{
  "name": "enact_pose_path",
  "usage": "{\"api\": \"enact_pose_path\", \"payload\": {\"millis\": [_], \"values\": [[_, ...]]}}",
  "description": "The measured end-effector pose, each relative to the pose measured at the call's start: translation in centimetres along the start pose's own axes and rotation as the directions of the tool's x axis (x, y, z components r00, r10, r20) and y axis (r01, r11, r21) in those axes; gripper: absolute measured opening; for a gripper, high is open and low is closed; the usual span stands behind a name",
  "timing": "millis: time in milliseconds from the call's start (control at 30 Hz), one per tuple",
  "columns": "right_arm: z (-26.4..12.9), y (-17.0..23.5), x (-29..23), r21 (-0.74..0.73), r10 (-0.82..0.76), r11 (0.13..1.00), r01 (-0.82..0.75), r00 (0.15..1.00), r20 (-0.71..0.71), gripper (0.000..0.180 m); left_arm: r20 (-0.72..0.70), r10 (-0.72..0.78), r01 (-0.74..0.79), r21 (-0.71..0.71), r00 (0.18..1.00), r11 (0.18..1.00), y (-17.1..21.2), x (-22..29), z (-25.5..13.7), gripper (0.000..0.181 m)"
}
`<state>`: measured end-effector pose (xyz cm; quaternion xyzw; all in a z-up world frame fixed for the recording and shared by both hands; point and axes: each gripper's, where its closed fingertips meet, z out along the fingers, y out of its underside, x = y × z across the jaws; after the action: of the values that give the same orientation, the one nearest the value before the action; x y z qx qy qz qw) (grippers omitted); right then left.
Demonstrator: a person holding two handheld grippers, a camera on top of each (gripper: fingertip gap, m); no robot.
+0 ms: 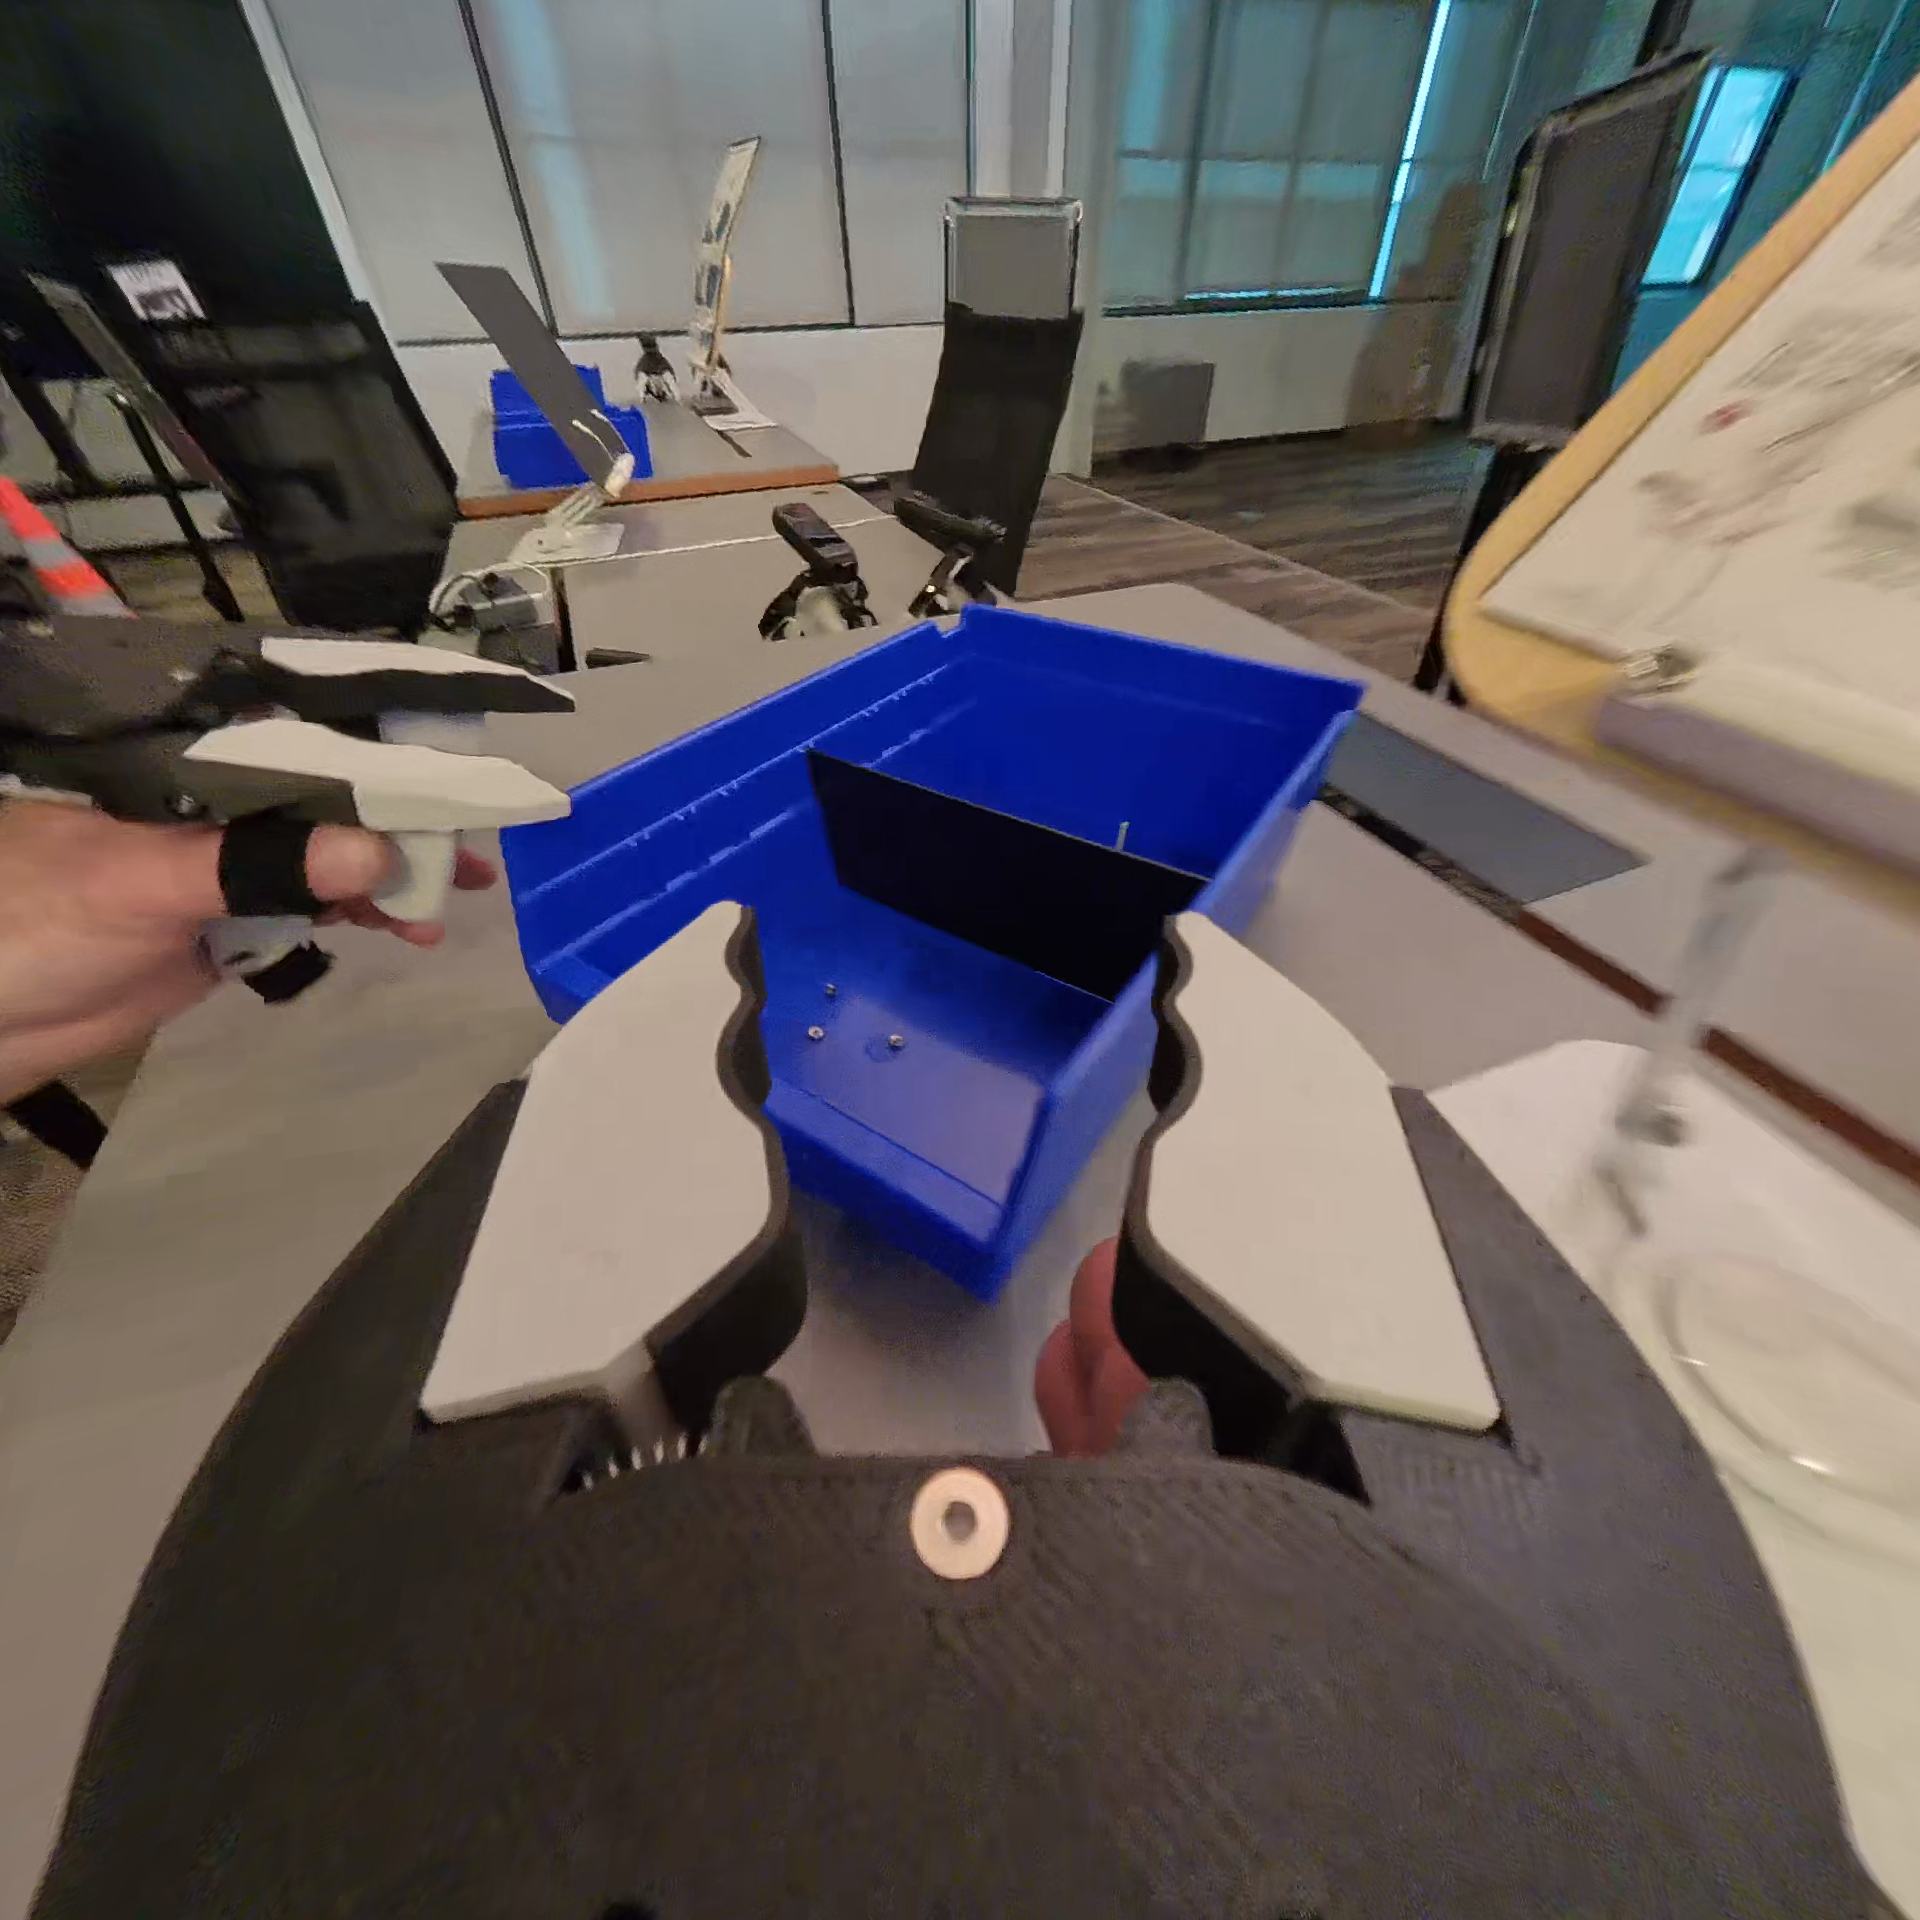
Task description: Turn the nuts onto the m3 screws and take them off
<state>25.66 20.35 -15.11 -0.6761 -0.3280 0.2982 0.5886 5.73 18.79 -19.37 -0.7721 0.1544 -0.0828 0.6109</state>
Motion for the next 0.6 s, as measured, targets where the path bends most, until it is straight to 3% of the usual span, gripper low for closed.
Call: {"api": "enact_pose_path", "payload": {"millis": [167, 367, 600], "values": [[3.8, 0.6, -0.9, 0.086, 0.033, 0.996, -0.029, 0.998, -0.056, 0.085, -0.098, 0.012, -0.008, 0.039, 0.995, 0.999, -0.1, 1.0, 1.5, 0.061], [5.1, 0.5, -1.3, 0.096, 0.048, 0.994, -0.043, 0.997, -0.058, 0.080, -0.134, -0.082, 0.090, 0.053, 0.988, 0.994, 0.3, -0.7, 3.4, 0.051], [7.6, 0.9, -3.3, 0.110, 0.063, 0.992, -0.059, 0.998, -0.032, 0.080, -0.142, -0.143, 0.153, 0.057, 0.979, 0.987, 0.0, -3.5, 5.0, 0.055]]}}
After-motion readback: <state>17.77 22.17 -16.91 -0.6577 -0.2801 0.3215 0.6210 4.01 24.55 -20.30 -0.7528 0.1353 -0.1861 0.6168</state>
